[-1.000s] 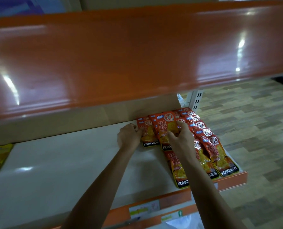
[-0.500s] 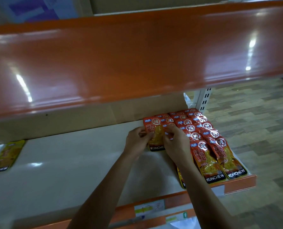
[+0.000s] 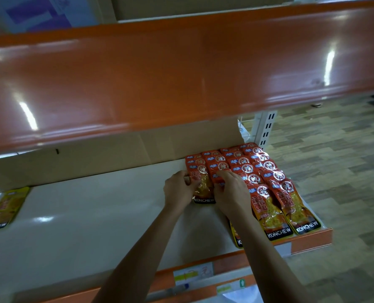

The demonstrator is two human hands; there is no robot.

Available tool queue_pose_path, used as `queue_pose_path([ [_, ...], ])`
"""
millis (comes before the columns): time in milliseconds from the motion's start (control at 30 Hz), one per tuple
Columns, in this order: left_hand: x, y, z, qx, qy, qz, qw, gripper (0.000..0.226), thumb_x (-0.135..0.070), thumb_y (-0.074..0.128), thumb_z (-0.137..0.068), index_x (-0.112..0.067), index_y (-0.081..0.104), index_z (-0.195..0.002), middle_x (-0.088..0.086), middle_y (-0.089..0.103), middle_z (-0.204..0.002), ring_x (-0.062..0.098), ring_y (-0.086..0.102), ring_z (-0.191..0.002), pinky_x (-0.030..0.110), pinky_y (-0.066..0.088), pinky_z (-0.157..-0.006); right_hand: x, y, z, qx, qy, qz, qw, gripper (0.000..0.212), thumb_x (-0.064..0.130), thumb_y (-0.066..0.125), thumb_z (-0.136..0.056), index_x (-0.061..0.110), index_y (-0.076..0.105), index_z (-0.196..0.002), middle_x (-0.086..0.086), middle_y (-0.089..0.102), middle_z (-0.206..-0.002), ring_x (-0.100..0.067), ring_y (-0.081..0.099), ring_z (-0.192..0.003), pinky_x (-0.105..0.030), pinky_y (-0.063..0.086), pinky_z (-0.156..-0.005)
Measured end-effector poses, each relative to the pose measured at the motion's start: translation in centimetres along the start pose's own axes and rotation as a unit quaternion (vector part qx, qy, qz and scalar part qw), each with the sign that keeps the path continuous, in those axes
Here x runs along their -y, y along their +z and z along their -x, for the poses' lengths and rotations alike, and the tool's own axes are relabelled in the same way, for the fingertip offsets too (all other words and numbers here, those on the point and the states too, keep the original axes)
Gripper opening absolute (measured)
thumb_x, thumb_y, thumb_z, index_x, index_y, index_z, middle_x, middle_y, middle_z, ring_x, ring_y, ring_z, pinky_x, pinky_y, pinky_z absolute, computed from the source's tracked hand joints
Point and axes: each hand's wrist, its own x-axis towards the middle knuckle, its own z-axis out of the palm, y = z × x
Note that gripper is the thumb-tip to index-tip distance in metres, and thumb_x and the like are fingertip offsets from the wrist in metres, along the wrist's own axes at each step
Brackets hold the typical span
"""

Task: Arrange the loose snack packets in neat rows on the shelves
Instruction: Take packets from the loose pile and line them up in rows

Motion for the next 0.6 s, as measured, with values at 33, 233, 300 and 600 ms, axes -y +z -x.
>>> queue_pose_path([
  [33, -0.02, 0.09, 0.05, -0.003, 0.002, -0.015, 1.000, 0.045, -0.040, 0.071, -0.083, -0.015, 0.063, -0.121, 0.002, 0.071, -0.109, 0.015, 0.066, -0.099, 0.021, 0.042, -0.076, -0.06, 0.00, 0.02, 0.000, -0.001, 0.001, 1.000, 0.037, 0.015, 0.055, -0.092, 0.012, 0.057, -0.129, -0.004, 0.057, -0.130, -0.020, 0.048, -0.122, -0.029, 0.037, -0.101],
  [233, 0.09, 0.58, -0.28, -0.006, -0.003, -0.054, 0.999, 0.050, -0.044, 0.069, -0.084, -0.015, 0.060, -0.124, 0.002, 0.070, -0.111, 0.018, 0.065, -0.103, 0.025, 0.045, -0.080, -0.35, 0.27, 0.10, 0.002, 0.005, 0.003, 1.000, 0.039, 0.016, 0.055, -0.091, 0.013, 0.056, -0.130, -0.003, 0.057, -0.131, -0.020, 0.047, -0.123, -0.031, 0.036, -0.103],
  [300, 0.15, 0.69, -0.44, -0.005, -0.006, -0.057, 0.998, 0.048, -0.044, 0.068, -0.085, -0.015, 0.060, -0.123, 0.002, 0.071, -0.110, 0.018, 0.065, -0.103, 0.022, 0.041, -0.076, -0.41, 0.38, 0.10, 0.002, 0.005, 0.002, 1.000, 0.039, 0.016, 0.055, -0.091, 0.013, 0.056, -0.130, -0.003, 0.057, -0.131, -0.020, 0.048, -0.123, -0.030, 0.036, -0.103],
  [600, 0.24, 0.81, -0.66, 0.007, -0.003, -0.078, 0.997, 0.044, -0.045, 0.066, -0.086, -0.016, 0.062, -0.119, 0.000, 0.071, -0.107, 0.016, 0.065, -0.099, 0.021, 0.040, -0.073, -0.66, 0.54, 0.01, 0.005, 0.004, 0.002, 1.000, 0.039, 0.017, 0.055, -0.092, 0.014, 0.055, -0.131, -0.002, 0.056, -0.133, -0.019, 0.047, -0.125, -0.029, 0.035, -0.103],
])
